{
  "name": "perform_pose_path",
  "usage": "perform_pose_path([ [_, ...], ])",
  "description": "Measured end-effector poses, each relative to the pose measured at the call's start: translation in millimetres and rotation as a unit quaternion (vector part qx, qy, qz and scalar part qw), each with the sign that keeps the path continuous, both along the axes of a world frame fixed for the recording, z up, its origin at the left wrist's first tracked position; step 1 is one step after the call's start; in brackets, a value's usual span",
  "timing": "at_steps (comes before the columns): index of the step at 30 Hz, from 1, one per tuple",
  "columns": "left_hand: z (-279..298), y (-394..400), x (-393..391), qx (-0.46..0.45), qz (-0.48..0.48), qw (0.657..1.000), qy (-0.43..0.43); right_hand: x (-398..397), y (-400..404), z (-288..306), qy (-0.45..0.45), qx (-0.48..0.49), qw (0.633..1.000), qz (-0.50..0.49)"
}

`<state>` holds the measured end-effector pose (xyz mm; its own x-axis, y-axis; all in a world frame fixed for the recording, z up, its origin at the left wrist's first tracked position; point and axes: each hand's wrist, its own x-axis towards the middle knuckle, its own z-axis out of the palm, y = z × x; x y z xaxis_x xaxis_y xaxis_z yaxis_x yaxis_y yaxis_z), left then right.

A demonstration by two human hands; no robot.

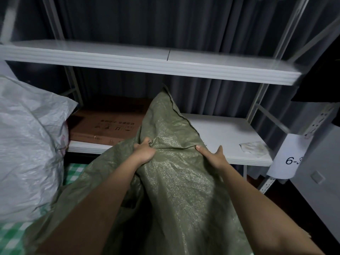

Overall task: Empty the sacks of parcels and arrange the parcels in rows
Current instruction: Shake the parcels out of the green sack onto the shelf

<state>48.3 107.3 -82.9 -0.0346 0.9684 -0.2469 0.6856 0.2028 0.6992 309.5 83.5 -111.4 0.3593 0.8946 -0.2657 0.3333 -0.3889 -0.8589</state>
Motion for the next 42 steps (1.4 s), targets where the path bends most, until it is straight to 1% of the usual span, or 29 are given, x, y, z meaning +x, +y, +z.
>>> perform_pose_path([
  [1,0,-1,0,0.002,0.001,1.0,0.001,-2,0,-2,0.047,-0.009,0.999,-0.008],
  [2,-1,-1,1,0.001,0.0,1.0,0.003,-5,1,-4,0.072,-0.019,0.997,-0.012],
  [3,-1,-1,1,0.0,-0.002,1.0,0.006,-8,1,-4,0.071,-0.024,0.997,-0.012],
  [7,1,3,-1,-0.007,-0.018,0.999,0.025,-19,6,-5,-0.021,0.015,1.0,-0.013],
  [9,3,2,-1,-0.012,-0.027,0.999,0.03,-21,8,-3,-0.051,0.035,0.998,-0.02],
  [15,-4,-15,-2,0.02,-0.035,0.999,0.023,-28,7,10,-0.054,0.094,0.989,-0.099],
  [18,-2,-16,-5,-0.01,-0.049,0.999,-0.02,-36,15,46,-0.027,0.152,0.979,-0.132],
  [20,1,-15,-14,-0.016,-0.044,0.997,-0.063,-40,15,67,-0.042,0.207,0.971,-0.115],
  [22,-2,-14,-21,0.0,-0.022,0.995,-0.093,-42,15,68,-0.058,0.243,0.965,-0.074],
  [25,-5,-19,-23,0.025,-0.018,0.993,-0.118,-51,15,71,-0.061,0.236,0.968,-0.053],
  [27,0,-18,-30,0.043,-0.009,0.992,-0.116,-62,14,83,-0.08,0.275,0.958,-0.027],
  [29,3,-17,-39,0.047,-0.006,0.993,-0.11,-68,14,84,-0.065,0.309,0.949,-0.014],
  [32,-1,-23,-41,0.041,-0.014,0.993,-0.111,-81,16,92,-0.03,0.301,0.953,-0.03],
  [35,11,-18,-50,0.056,0.01,0.996,-0.074,-100,19,120,-0.041,0.368,0.929,-0.014],
  [36,16,-15,-54,0.061,0.017,0.996,-0.065,-105,20,124,-0.033,0.381,0.924,-0.01],
  [37,17,-13,-58,0.066,0.019,0.996,-0.06,-110,21,125,-0.015,0.375,0.927,-0.015],
  [39,13,-20,-54,0.06,0.001,0.996,-0.066,-119,22,128,0.009,0.352,0.935,-0.038],
  [42,13,-19,-54,0.085,0.009,0.993,-0.085,-125,24,149,-0.02,0.406,0.914,-0.021],
])
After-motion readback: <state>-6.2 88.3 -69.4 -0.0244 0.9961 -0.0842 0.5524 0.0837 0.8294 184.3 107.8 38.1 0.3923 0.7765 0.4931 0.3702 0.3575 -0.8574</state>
